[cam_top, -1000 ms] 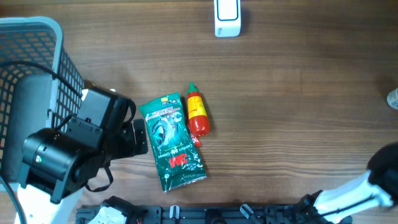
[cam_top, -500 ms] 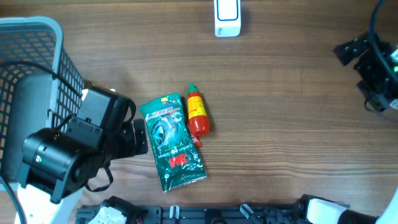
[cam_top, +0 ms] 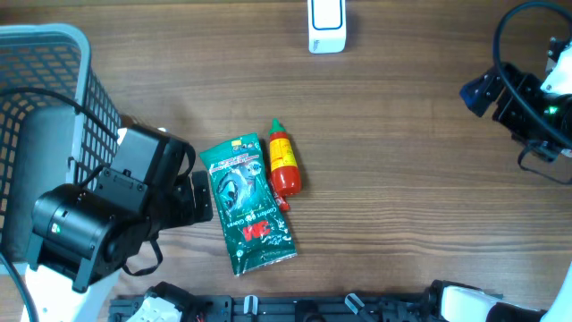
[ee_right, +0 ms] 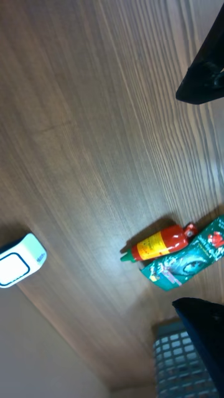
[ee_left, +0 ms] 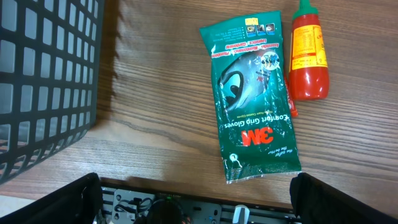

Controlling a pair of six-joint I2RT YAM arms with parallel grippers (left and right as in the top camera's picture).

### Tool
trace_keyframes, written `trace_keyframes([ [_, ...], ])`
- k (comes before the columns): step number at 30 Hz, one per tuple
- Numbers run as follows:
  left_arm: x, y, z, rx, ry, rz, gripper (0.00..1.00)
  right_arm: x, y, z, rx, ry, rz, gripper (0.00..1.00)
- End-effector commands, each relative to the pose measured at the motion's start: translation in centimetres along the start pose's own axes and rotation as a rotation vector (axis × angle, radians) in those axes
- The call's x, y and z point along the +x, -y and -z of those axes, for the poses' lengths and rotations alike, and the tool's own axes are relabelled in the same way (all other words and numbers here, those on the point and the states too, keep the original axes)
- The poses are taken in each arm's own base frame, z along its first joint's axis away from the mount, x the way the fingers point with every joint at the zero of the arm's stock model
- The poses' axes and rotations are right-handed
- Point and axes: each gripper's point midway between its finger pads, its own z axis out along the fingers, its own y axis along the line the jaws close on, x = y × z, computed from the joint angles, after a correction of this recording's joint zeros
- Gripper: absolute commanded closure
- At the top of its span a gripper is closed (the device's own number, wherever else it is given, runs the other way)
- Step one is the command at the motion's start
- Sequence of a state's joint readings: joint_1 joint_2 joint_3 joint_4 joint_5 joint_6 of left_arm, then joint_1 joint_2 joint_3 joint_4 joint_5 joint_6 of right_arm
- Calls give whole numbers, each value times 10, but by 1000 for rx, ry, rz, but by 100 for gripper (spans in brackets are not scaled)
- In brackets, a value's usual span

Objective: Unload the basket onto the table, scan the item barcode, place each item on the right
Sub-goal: 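Move the right gripper back to the yellow can beside the sauce bottle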

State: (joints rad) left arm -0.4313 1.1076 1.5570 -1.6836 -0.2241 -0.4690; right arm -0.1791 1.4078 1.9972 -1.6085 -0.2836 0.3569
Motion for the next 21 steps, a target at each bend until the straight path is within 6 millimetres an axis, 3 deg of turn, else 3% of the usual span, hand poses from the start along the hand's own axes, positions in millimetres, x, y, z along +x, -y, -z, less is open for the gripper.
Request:
trace_keyframes([
  [1, -2, -2, 2, -7, 14, 15, 0, 0, 1, 3, 14, 15, 89, 0],
  [21, -2, -2, 2, -7, 14, 15, 0, 0, 2, 3, 17, 15, 129, 0],
])
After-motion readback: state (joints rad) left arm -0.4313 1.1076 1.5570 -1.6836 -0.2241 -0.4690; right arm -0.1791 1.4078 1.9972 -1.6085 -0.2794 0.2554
